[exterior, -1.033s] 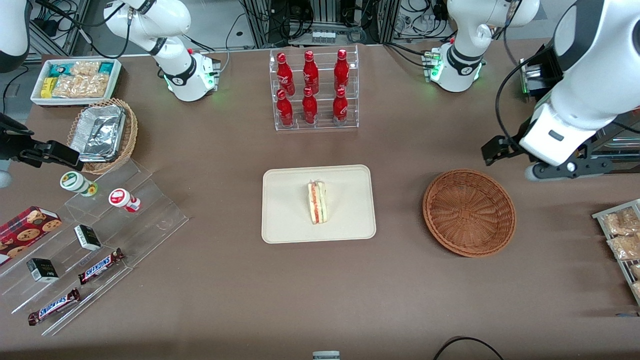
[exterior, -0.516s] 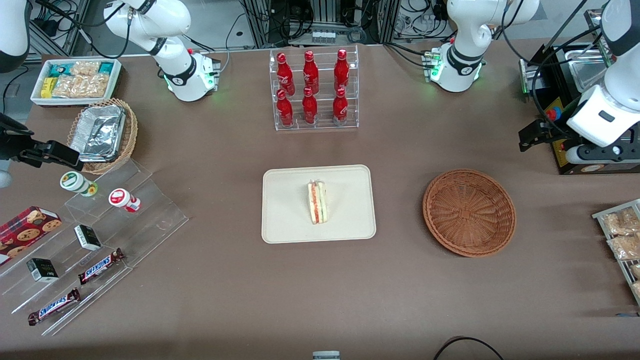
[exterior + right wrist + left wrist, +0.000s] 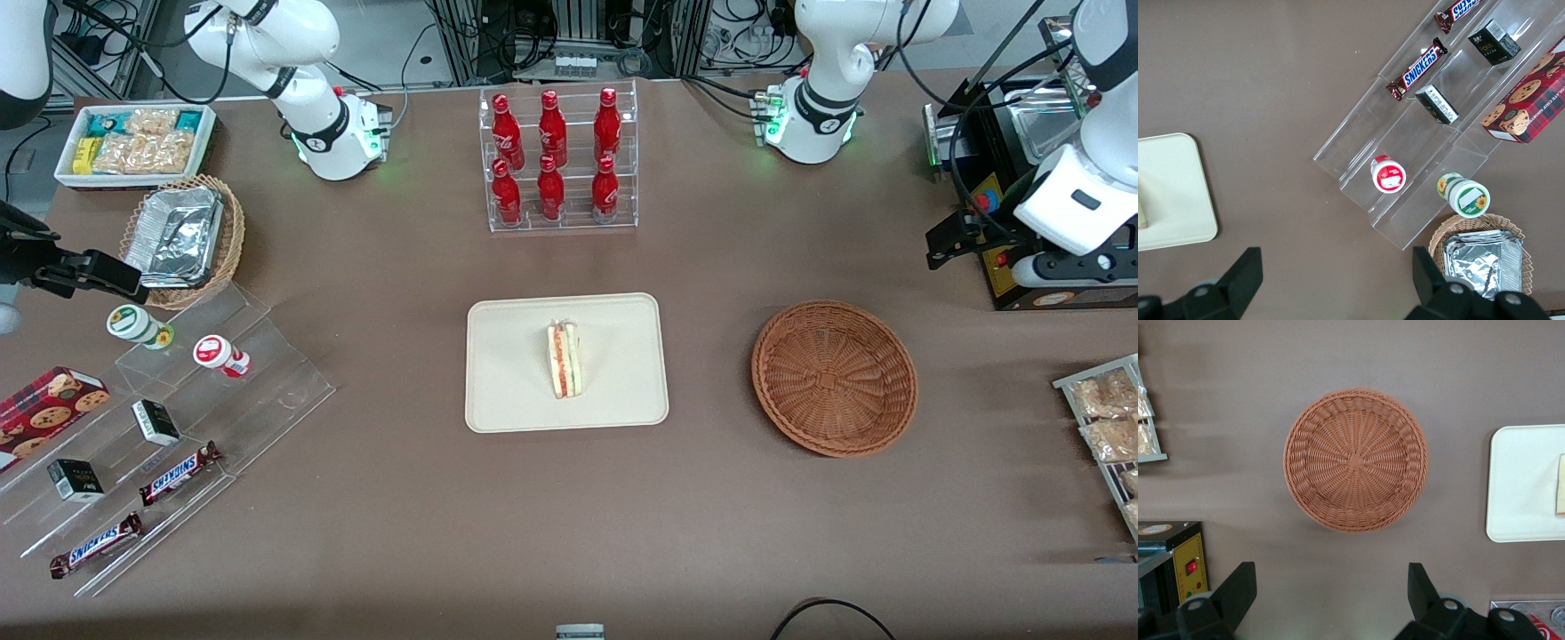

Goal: Place sandwich from basket to tray

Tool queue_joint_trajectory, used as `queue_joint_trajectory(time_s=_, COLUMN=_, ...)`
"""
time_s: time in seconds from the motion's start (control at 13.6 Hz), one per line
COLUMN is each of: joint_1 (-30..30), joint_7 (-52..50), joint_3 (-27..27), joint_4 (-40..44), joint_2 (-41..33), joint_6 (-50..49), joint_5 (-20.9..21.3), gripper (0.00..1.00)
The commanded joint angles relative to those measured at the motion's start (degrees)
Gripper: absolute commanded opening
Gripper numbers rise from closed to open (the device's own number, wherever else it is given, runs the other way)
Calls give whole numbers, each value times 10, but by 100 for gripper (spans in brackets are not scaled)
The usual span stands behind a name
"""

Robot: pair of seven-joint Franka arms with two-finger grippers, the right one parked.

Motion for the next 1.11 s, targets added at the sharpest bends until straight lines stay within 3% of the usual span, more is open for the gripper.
queue_joint_trajectory(time_s=0.0, joint_1=5, joint_7=1, joint_3=-4, joint_4=12, joint_2=-9, joint_6=-3, joint_5=-1, gripper=100)
queue_joint_trajectory(time_s=0.37, joint_1=24, joint_7=9, joint_3=-7, joint_4=12, joint_2=-3, joint_6=-36, joint_5=-1, gripper=100)
queue_joint_trajectory(time_s=0.66, joint_1=97, joint_7=9, joint_3=-81, joint_4=17, joint_2=-3, joint_6=-38, joint_5=-1, gripper=100)
queue_joint_trajectory(time_s=1.03, joint_1=93, joint_7=9, joint_3=-80, joint_4=29, joint_2=-2, joint_6=-38, joint_5=1, gripper=100)
